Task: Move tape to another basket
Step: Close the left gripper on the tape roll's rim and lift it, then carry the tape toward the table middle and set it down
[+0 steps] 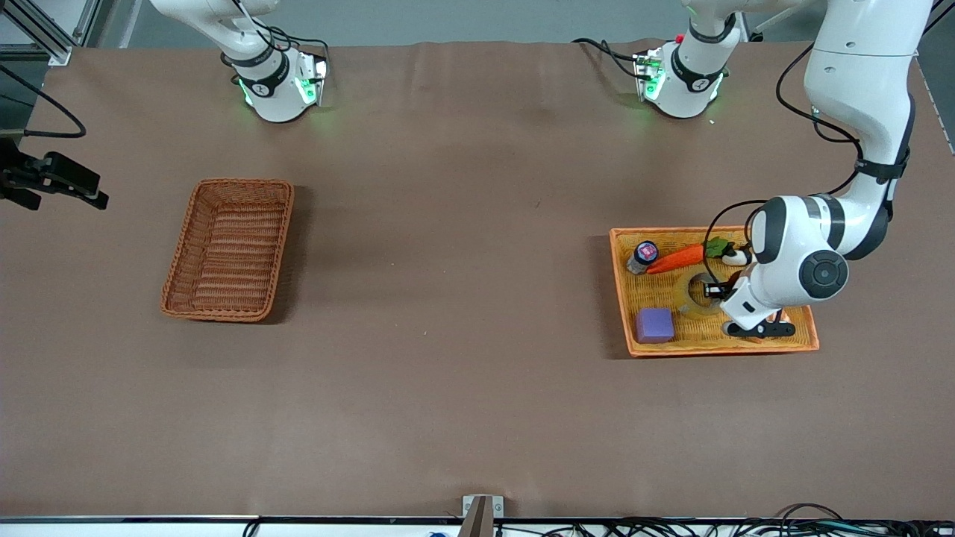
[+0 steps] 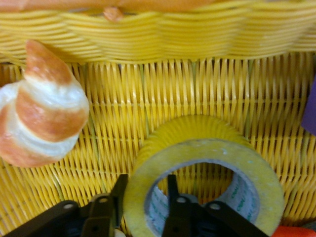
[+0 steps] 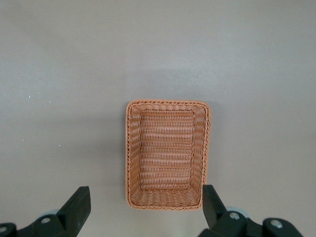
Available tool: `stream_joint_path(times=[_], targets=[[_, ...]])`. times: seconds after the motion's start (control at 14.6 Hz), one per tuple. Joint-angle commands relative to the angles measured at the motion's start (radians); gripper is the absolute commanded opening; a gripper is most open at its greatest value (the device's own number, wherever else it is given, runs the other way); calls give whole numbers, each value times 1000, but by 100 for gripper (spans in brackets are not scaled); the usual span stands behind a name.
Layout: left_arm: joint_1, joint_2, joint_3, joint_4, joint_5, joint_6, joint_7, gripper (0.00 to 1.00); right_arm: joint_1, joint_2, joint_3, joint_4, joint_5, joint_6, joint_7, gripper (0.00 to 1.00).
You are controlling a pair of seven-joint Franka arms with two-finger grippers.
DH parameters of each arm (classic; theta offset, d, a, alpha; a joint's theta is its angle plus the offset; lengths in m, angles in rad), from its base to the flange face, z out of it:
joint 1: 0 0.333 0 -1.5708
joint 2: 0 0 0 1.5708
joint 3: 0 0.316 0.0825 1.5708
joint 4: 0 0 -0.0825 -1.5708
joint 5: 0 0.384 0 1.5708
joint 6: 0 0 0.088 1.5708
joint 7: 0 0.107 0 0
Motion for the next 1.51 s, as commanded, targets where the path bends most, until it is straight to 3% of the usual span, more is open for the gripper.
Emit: stream_joint_path(times=[0.0,0.27,0.41,0.62,0.96,1.23,1.44], targets=[[21,-30,-5,1,6,-1,18,4,-9,-8,5,-12,3,0,-7,100],[20,-117,-22,6,7,-11,43,3,-9,-8,4,-12,3,-1,-7,100],[20,-160,-72,30,9,-29,29,3,-9,-8,-1,-10,3,-1,-7,100],[14,-140,-178,156,9,-234,-14,1,-6,-8,-4,-10,3,-1,-7,100],[-9,-30,-391,282,30,-287,-231,1,-7,-8,-4,-12,3,-1,-7,100],[-89,125,-546,400,191,-286,-519,1,-6,-8,-6,-12,3,-1,-7,100],[-162,270,-629,510,207,-277,-629,1,-6,-7,-6,-12,3,-1,-7,100]])
